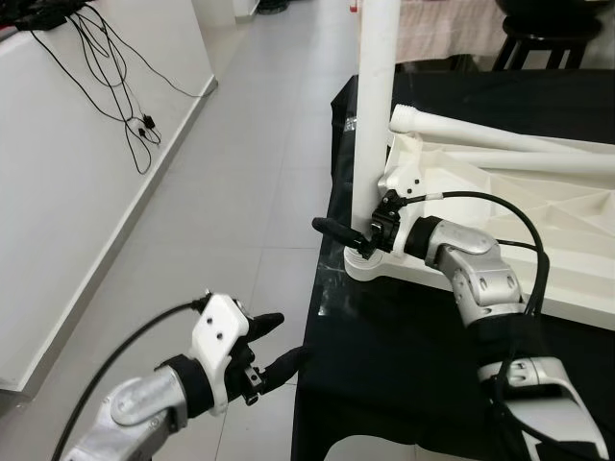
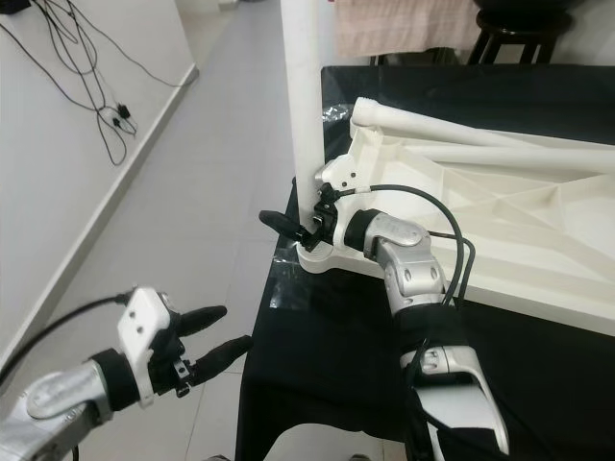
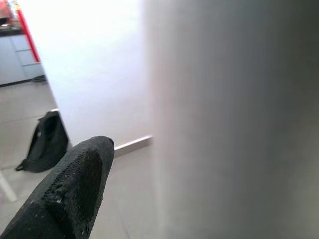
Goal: Building children table
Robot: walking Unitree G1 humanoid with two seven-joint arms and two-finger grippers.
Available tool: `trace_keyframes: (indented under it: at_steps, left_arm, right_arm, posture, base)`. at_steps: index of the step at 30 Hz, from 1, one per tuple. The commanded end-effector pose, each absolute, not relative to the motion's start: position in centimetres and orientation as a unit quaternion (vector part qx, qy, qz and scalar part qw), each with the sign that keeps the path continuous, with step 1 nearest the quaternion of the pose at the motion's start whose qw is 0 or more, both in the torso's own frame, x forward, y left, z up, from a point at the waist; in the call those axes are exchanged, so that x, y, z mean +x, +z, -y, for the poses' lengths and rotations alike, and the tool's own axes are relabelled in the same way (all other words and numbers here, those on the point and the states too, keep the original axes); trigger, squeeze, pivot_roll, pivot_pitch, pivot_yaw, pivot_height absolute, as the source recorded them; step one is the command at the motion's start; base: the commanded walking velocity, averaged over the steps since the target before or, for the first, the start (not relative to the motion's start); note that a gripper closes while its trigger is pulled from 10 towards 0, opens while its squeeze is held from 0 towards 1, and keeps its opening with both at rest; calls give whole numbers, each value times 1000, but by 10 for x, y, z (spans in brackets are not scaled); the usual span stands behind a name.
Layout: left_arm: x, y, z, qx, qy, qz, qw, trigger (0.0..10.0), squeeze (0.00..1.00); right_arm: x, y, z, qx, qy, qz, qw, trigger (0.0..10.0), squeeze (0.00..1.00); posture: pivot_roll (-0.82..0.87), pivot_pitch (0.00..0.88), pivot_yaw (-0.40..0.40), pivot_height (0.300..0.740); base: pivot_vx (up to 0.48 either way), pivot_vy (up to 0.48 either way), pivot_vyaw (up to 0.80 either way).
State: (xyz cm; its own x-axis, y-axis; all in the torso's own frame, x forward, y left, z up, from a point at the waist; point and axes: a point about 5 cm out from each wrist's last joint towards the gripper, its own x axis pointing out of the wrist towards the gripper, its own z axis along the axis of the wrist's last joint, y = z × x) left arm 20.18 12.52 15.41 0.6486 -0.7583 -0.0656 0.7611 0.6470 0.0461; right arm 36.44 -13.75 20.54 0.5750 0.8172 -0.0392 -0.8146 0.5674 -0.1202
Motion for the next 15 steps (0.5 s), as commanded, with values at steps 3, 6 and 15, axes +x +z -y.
trace_keyframes:
  at_steps: [3, 6, 15]
  left_arm:
    - [198, 151, -129, 46, -404, -4, 914, 10000, 0]
    - [193, 149, -128, 54, -409, 7, 911, 10000, 0]
    - [190, 144, -128, 34, -411, 20, 911, 10000, 0]
  right_arm:
    - [367, 200, 135, -61, 502, 3, 863, 2549, 0]
    - [369, 200, 142, -52, 517, 3, 854, 0, 0]
    - [364, 187, 157, -62, 516, -19, 854, 0, 0]
  posture:
    - [50, 91, 61, 740]
    - [50, 91, 61, 740]
    - [23, 104, 58, 740]
  base:
    - [0, 0, 0]
    - [0, 0, 0]
    - [0, 0, 0]
